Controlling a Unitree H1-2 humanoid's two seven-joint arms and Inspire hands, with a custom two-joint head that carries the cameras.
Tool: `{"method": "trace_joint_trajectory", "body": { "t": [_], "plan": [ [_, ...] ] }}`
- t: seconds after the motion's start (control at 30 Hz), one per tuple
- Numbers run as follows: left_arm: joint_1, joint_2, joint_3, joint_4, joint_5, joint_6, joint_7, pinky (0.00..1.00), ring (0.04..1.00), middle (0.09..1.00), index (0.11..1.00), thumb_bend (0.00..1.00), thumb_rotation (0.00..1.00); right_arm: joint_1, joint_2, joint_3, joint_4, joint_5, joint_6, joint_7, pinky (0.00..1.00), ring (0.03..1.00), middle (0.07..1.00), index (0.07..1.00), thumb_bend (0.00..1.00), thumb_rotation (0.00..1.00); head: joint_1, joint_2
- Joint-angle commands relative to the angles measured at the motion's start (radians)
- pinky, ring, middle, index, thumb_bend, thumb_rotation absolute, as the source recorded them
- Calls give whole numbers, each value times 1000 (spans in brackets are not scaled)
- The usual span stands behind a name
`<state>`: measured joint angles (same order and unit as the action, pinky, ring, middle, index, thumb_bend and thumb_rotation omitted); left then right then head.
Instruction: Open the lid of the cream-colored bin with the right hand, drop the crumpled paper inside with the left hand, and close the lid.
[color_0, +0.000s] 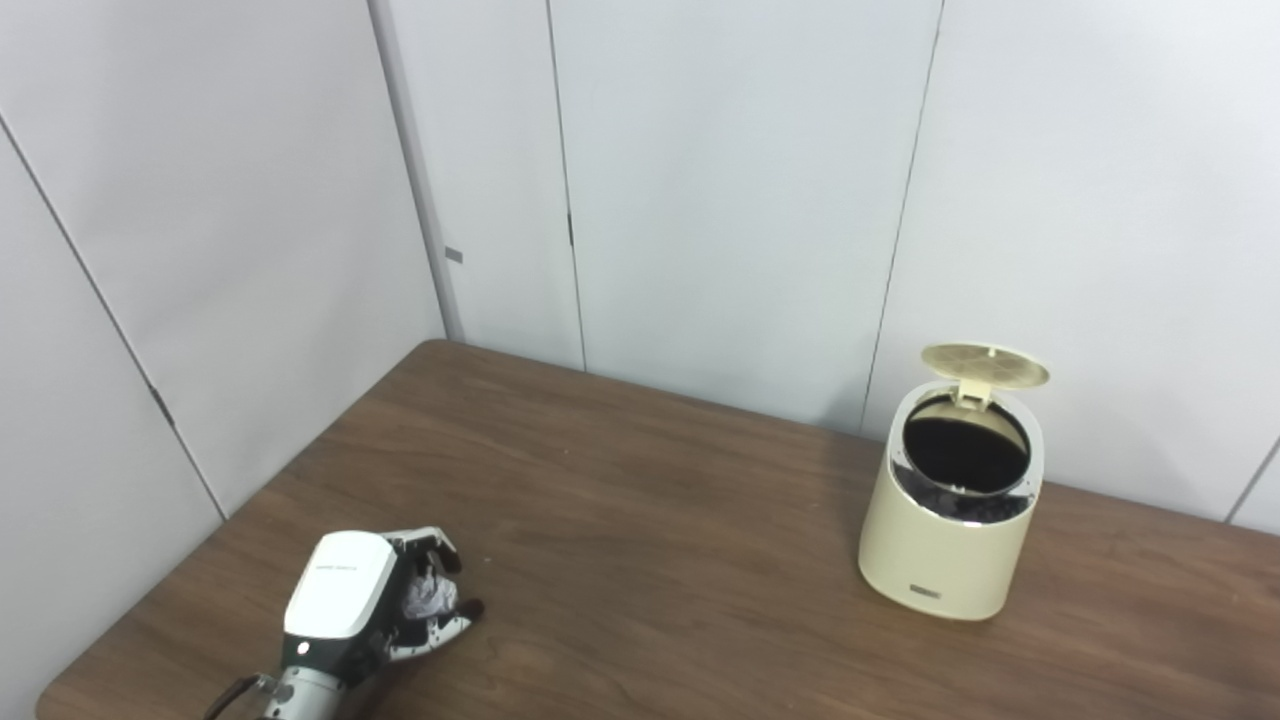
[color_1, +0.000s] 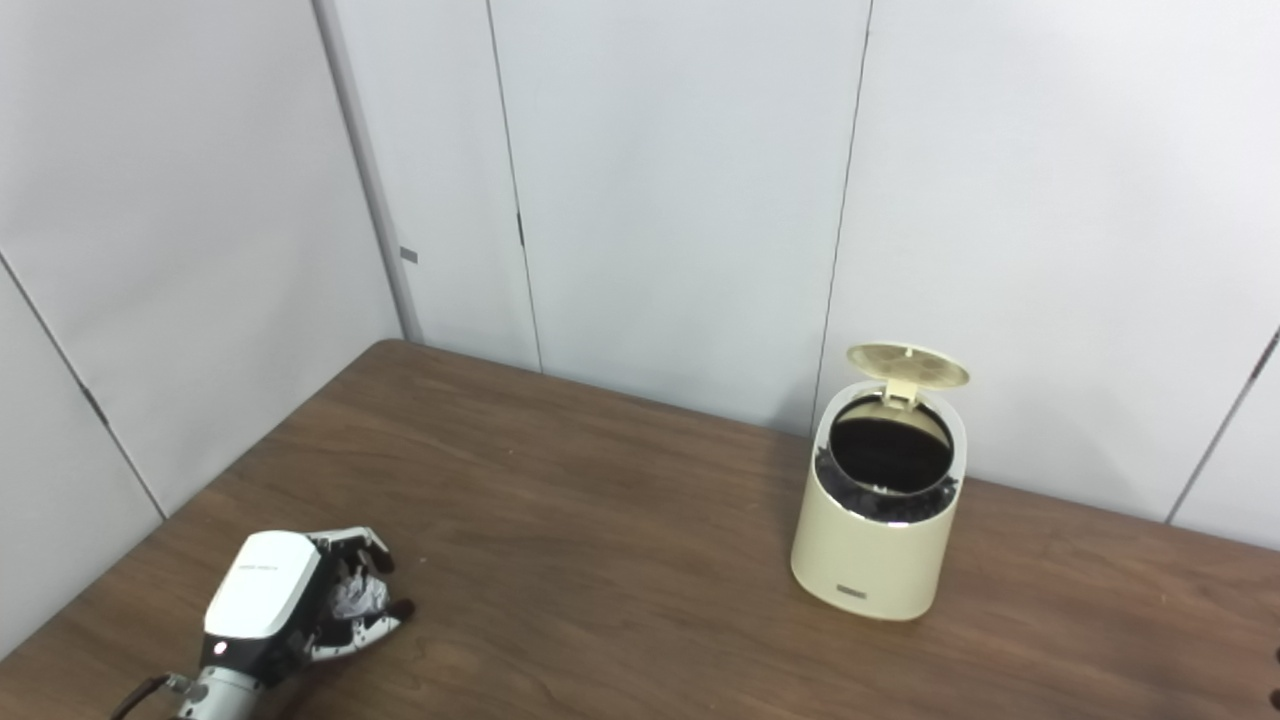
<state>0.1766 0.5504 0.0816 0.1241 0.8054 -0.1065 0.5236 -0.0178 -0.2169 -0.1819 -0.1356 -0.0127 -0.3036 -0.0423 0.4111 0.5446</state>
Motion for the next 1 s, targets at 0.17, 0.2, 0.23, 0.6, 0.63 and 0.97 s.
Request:
{"method": "trace_joint_trajectory", "body": {
  "t": [0.17, 0.2, 0.23, 0.6, 0.63, 0.97],
  "plan": [
    [-17, -42, -19, 116, 32, -15, 123, 132, 173, 244, 473, 525, 60, -22, -14, -8, -32, 17, -23, 8, 571, 706, 725, 683, 456, 682, -2, 2],
    [-16, -44, -20, 115, 38, -7, 125, 132, 172, 238, 472, 524, 67, -21, -15, -8, -31, 20, -25, 9, 573, 707, 726, 683, 459, 682, -2, 3],
    [-15, -45, -21, 112, 44, 0, 123, 131, 171, 235, 471, 524, 71, -22, -14, -8, -30, 25, -27, 10, 574, 707, 726, 683, 459, 677, -1, 2],
    [-16, -35, -29, 69, 53, 21, 93, 129, 166, 225, 265, 736, 214, -25, -2, -5, -24, 2, -27, -3, 571, 706, 722, 679, 455, 682, -1, -6],
    [-17, -34, -29, 65, 52, 17, 94, 128, 167, 225, 267, 730, 213, -26, 0, -5, -21, 1, -31, -4, 571, 704, 720, 678, 453, 679, 0, -8],
    [-27, -23, -25, 7, 57, 23, 75, 121, 162, 226, 274, 718, 146, -29, 11, -4, -14, -3, -44, -4, 582, 710, 727, 680, 416, 684, -2, -16]
  ]
}}
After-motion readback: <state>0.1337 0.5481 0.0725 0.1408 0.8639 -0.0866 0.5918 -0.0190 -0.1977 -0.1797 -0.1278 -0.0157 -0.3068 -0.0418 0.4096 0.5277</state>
